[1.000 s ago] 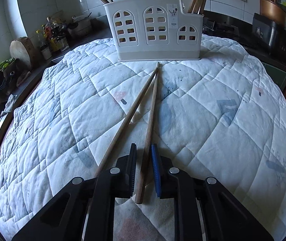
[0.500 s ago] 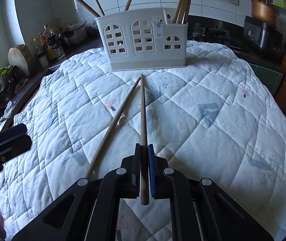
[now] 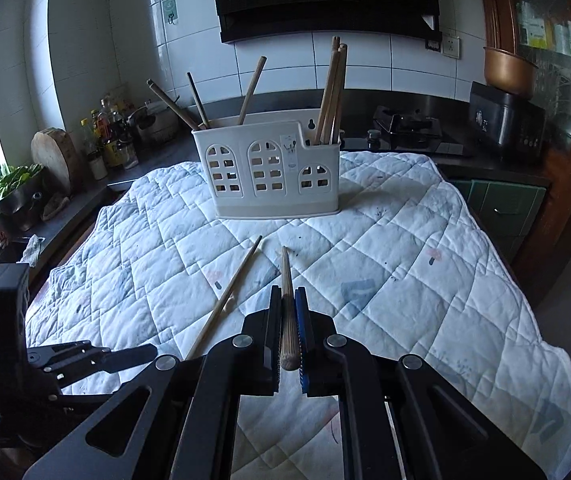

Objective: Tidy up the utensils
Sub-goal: 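Lower the left tool onto the last wooden chopstick and close on it, then lift the chopsticks in both tools and carry them over the white caddy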

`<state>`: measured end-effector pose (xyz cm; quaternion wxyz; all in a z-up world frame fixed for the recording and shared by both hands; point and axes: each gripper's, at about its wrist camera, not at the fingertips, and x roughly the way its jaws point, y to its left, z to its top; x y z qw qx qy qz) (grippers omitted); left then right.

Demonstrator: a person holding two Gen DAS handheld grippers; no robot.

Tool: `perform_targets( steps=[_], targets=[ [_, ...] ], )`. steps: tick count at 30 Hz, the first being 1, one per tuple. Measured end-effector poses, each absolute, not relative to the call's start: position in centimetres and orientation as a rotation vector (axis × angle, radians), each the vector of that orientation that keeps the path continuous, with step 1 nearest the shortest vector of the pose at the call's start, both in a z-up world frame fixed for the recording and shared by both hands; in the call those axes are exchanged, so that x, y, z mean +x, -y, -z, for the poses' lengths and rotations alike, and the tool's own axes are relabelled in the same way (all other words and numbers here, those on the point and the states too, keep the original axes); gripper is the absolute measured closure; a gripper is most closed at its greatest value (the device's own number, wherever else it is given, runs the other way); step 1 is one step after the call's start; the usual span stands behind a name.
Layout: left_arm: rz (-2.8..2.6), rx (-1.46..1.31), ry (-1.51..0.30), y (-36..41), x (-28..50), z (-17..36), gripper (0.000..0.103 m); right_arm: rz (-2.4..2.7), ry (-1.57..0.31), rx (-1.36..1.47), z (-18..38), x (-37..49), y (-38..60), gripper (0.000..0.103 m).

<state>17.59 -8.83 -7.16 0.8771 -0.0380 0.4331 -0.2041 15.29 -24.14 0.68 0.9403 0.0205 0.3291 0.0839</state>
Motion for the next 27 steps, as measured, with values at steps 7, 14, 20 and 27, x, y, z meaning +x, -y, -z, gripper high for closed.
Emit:
perform_targets(
  steps=[7,14,20,27],
  targets=[
    [0.396,-0.087,-0.931,10.1,19.0,8.2,0.082,-0.179,-0.655,0.042,-1.2,14.9,24.4,0.096],
    [0.335,-0.055,-0.939,10.6,19.5,8.5,0.097,-0.177,-0.648,0.041,-1.5,14.9,24.7,0.096],
    [0.349,-0.054,-0.888,9.8,19.0,6.4,0.097,-0.178,-0.634,0.034,-2.0,14.7,24.8,0.096],
    [0.367,-0.053,-0.777,8.4,19.1,2.9,0.097,-0.185,-0.608,0.014,-3.3,14.9,24.4,0.096]
  ],
)
